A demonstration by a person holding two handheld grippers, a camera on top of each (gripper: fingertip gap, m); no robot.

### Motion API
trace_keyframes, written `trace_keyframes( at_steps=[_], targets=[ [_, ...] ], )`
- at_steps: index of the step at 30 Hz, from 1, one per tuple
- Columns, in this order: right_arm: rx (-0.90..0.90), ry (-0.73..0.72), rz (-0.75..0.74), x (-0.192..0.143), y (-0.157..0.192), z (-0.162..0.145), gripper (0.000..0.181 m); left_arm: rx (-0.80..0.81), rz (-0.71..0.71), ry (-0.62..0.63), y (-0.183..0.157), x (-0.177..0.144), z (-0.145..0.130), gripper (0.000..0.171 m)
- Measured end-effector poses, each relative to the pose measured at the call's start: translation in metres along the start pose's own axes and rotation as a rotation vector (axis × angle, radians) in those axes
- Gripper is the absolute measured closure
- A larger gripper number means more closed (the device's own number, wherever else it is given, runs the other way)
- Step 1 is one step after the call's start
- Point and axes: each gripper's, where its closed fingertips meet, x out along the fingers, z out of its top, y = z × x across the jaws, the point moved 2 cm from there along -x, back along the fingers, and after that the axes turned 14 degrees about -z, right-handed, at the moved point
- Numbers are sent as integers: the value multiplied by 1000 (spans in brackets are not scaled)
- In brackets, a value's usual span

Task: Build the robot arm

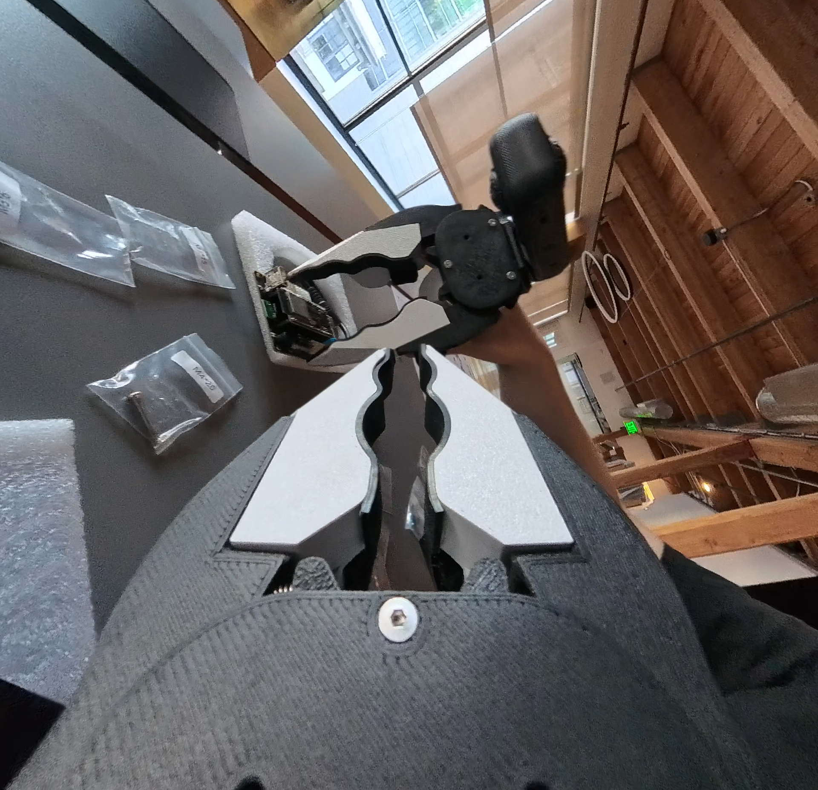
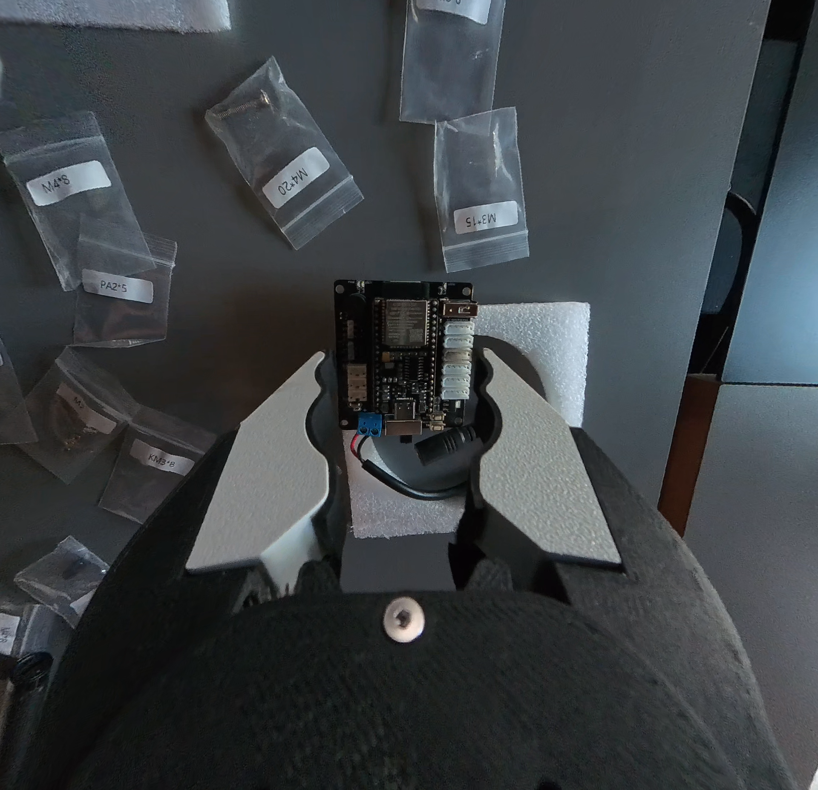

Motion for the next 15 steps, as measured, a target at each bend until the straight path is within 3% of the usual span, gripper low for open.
trace_keyframes(
  at_steps=[4, 7, 9, 13, 15],
  targets=[
    [-7, -15, -23, -6, -2, 1, 112, 34, -43, -15, -27, -7, -2, 162],
    [-2, -83, -85, -21, -4, 5, 109, 94, -48, 11, -46, -16, -26, 162],
    [20, -222, -161, -48, 0, 13, 110, 125, -65, 22, -60, -24, -55, 161],
    [134, -680, -172, -136, 47, 29, 112, 232, -18, 46, -76, -53, -117, 157],
    [181, -768, -136, -156, 74, 24, 114, 312, 51, 29, -77, -76, -134, 157]
  ],
)
